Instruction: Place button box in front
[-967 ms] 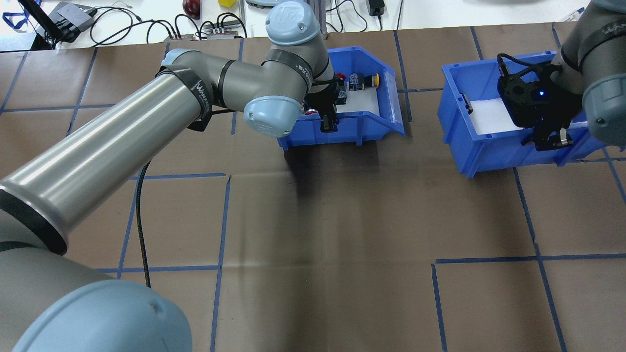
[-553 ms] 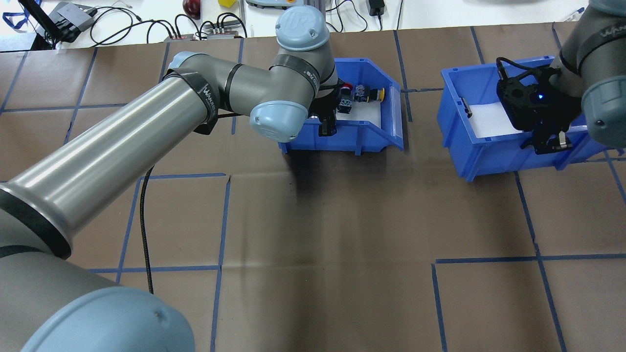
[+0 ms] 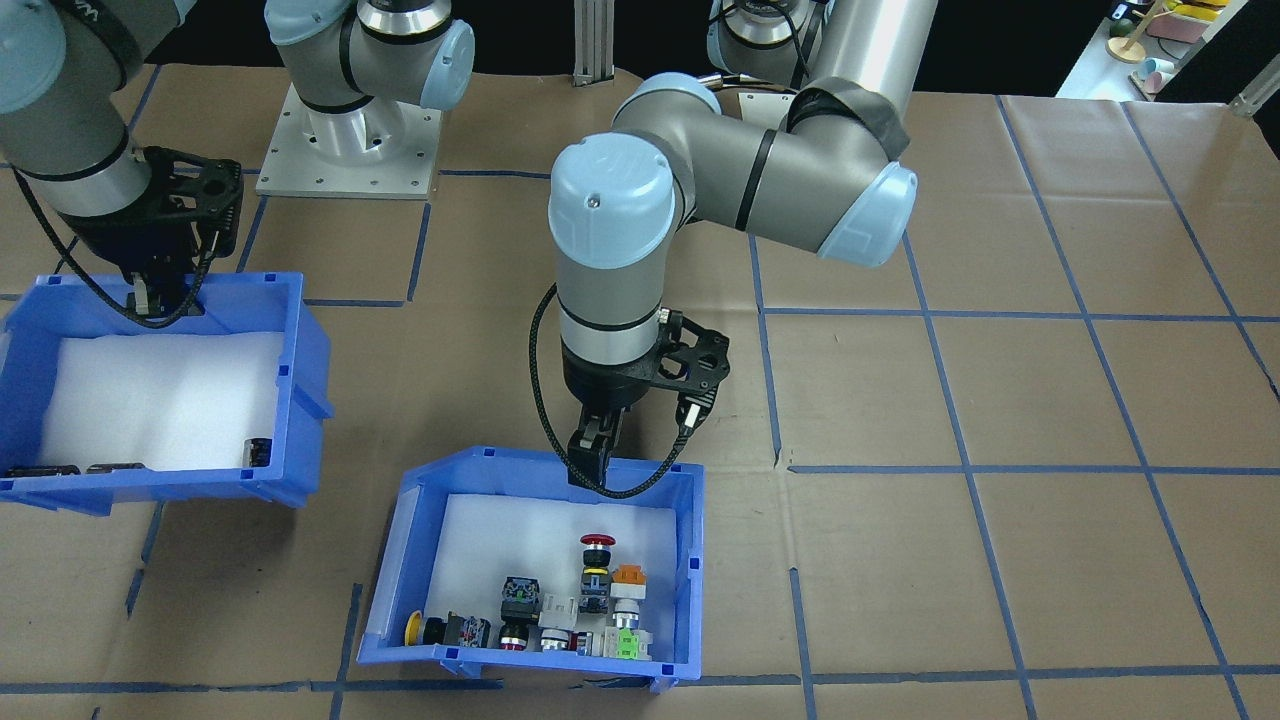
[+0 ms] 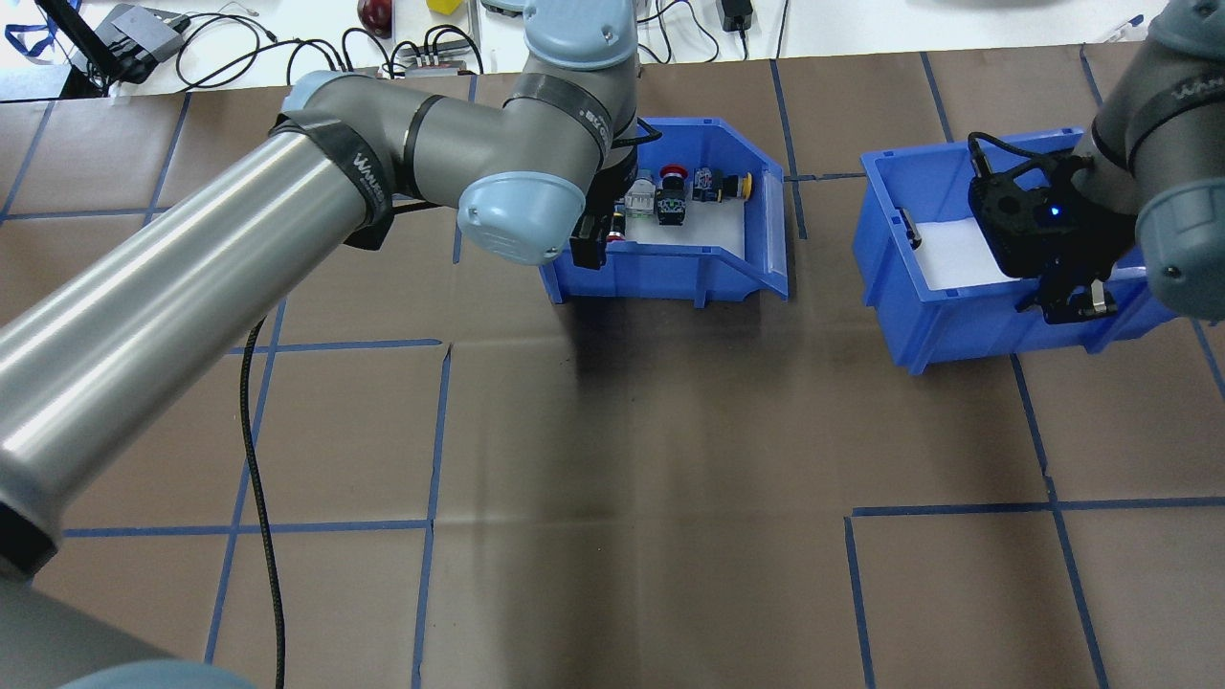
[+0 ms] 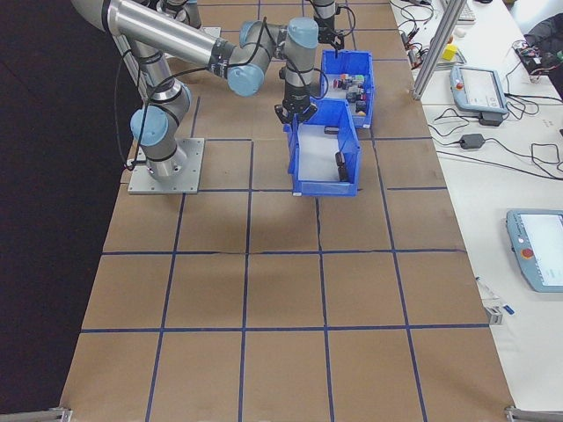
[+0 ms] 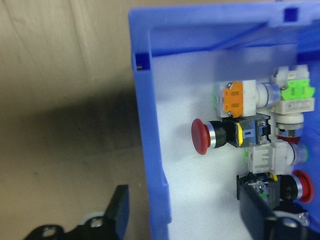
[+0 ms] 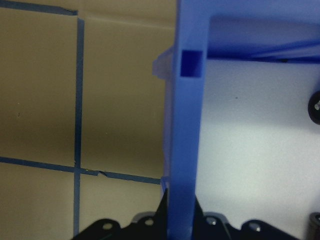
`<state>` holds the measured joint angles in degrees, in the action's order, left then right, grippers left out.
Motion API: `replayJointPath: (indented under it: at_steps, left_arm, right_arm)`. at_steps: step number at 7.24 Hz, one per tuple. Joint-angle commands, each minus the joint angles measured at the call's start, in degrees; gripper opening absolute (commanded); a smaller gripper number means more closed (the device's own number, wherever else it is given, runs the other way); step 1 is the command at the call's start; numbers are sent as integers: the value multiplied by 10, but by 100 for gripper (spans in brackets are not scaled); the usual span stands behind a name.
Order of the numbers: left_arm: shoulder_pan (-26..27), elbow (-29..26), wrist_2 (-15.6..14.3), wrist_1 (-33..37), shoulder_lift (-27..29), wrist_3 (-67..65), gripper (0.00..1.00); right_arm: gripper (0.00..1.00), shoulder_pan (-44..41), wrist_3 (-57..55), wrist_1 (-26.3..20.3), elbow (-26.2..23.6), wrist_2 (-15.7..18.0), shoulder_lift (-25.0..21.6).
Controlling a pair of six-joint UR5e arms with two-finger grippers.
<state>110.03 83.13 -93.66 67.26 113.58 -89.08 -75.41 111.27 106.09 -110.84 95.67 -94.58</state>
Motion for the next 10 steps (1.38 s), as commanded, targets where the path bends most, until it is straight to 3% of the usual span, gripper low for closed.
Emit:
replayJointPath:
  at_steps: [1, 4, 7, 8, 9, 10]
  left_arm:
    - [-53, 2, -1, 102, -74, 234, 97]
    - [-160, 4, -1, 217, -187, 544, 98]
    - [-233, 4, -2, 330, -273, 828, 99]
    - [-268, 4, -1, 364, -291, 925, 99]
    - [-302, 12, -1, 408, -290, 952, 99]
    - [-300, 21, 13, 416, -303, 953, 99]
  right_arm:
    - [9, -4, -45, 7, -89, -2, -76]
    - [9, -18, -86, 8, -143, -3, -134]
    - [9, -148, -240, 9, -156, 0, -138]
    - [9, -156, -249, 10, -164, 0, -139]
    - [9, -160, -252, 9, -165, 0, -140]
    - [9, -182, -273, 11, -165, -2, -139]
